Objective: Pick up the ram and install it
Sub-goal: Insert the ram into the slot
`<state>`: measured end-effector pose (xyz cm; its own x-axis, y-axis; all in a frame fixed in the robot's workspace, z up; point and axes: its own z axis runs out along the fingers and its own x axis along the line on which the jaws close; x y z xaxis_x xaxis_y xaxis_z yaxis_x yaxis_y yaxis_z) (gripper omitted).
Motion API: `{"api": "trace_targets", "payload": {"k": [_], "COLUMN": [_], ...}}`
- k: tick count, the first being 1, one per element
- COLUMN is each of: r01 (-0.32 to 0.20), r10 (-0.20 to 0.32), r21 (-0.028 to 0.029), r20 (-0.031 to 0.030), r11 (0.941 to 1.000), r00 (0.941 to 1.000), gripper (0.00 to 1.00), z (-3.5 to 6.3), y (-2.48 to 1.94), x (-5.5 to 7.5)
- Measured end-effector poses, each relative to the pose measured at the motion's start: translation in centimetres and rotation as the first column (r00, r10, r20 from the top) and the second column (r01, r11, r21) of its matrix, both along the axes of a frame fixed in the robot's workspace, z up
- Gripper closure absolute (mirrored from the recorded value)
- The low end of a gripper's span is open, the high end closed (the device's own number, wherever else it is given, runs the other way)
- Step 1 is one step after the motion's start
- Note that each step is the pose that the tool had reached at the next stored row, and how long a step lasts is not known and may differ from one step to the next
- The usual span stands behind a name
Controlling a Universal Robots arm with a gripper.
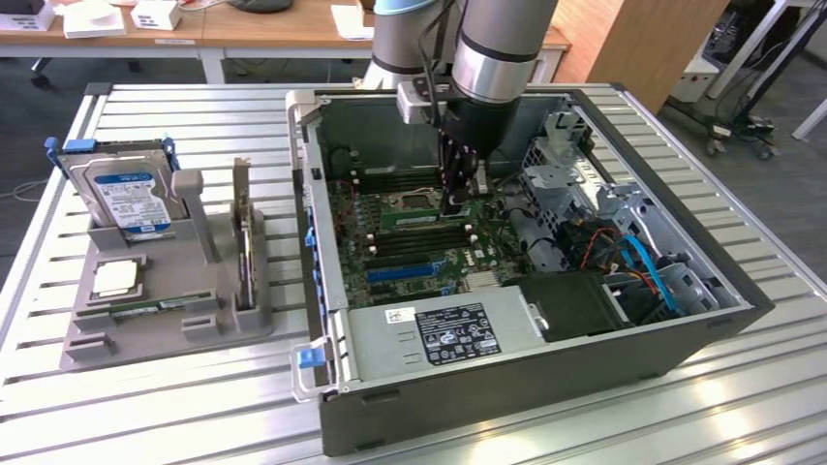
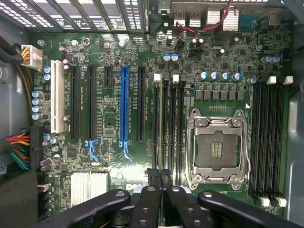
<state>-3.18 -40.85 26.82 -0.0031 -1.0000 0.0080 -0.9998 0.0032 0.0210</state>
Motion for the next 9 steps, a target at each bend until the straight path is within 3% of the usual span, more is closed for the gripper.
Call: {"api": "trace_targets", "payload": {"k": [9], "r01": [0.0], "r10": [0.0], "r21": [0.0002], "r20": [0.0001], "r11": [1.0], "r00": [1.0], "gripper": [0.89], "z": [-0.23], "y": [0.0], "x": [0.09]}}
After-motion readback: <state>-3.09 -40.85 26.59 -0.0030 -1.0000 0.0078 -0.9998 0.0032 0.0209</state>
